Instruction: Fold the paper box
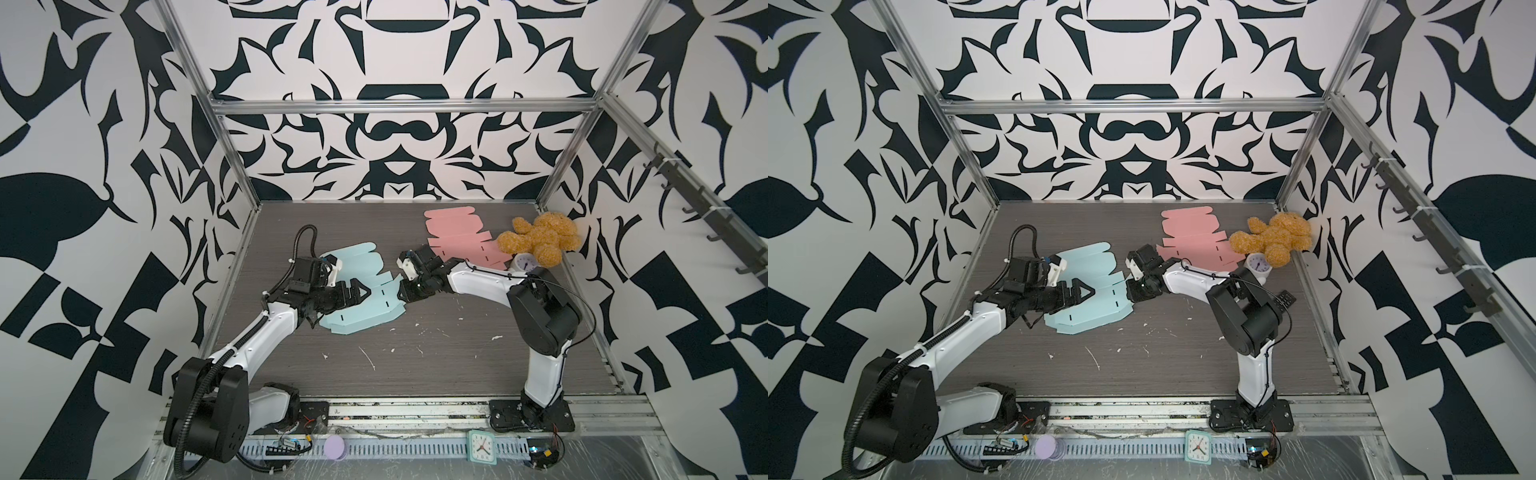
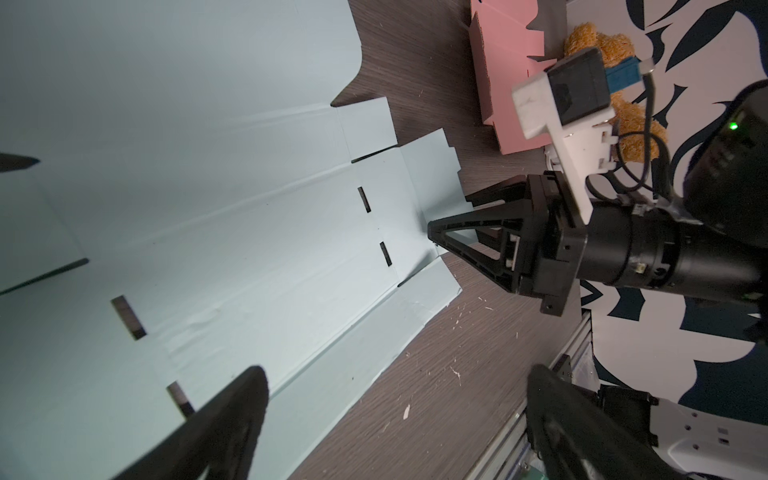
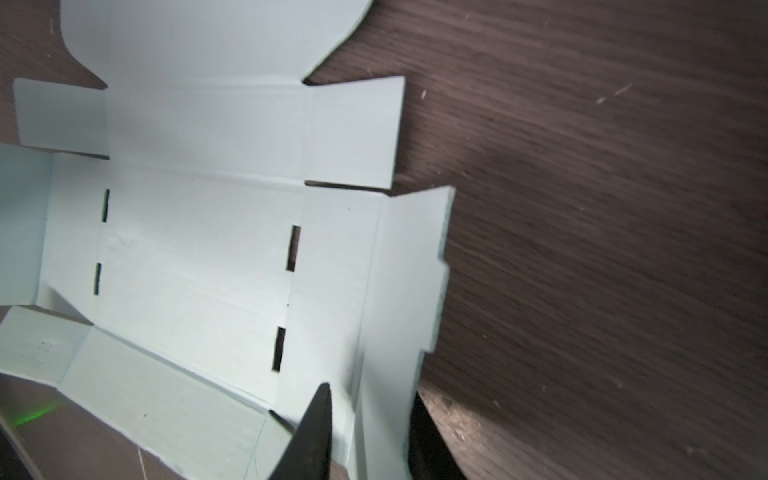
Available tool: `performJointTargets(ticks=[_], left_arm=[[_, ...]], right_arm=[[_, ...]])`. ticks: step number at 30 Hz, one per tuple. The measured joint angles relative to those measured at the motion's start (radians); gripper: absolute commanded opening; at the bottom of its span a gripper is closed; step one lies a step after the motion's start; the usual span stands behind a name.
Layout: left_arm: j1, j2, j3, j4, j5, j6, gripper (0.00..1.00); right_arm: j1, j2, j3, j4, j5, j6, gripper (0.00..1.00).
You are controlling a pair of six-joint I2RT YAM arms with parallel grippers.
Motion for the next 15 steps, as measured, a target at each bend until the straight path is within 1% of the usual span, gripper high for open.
performJointTargets(ticks=[2,8,15], left_arm=[[0.000,0.000,0.000,0.000,0.000,0.000,0.99],[0.000,0.000,0.000,0.000,-0.001,0.000,0.99],[0.000,0.000,0.000,-0.002,-0.003,0.000,0.98]], right_arm=[[0.000,0.000,0.000,0.000,-0.001,-0.008,0.24],[-0.001,0.002,0.005,-0.001,-0.002,-0.031,0.18],[-0.014,0.023,0.057,-0.034,-0.018,-0.080,0.13]])
